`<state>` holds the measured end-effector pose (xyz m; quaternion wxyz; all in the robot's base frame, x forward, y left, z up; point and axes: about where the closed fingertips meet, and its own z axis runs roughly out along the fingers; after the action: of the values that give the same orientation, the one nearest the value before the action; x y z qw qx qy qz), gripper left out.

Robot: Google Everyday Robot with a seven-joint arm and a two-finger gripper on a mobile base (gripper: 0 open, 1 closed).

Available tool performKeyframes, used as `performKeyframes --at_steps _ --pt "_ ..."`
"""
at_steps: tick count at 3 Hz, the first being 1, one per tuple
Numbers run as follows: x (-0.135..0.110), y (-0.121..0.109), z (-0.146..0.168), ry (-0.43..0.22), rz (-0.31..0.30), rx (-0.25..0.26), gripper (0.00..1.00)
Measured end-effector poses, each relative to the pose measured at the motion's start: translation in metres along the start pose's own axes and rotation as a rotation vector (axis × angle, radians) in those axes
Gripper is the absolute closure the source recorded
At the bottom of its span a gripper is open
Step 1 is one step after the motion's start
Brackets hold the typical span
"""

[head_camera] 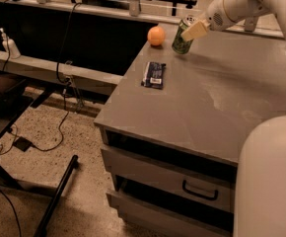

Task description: Move green can near orange

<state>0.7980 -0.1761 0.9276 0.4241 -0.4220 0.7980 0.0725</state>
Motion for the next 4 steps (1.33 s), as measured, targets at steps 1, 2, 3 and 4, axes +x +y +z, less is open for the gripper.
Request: performKeyframes --at_steps 1,2,3,4 --pt "-0.006 0.003 0.010 -0.007 0.021 -0.020 1.00" --pt "-0.012 0.003 0.014 -0.011 0.022 -0.022 1.00" --pt "-0.019 0.001 0.023 -0.013 0.004 -0.016 0.74" --pt "-0.018 0.004 0.027 -0.011 0.006 -0.024 0.44"
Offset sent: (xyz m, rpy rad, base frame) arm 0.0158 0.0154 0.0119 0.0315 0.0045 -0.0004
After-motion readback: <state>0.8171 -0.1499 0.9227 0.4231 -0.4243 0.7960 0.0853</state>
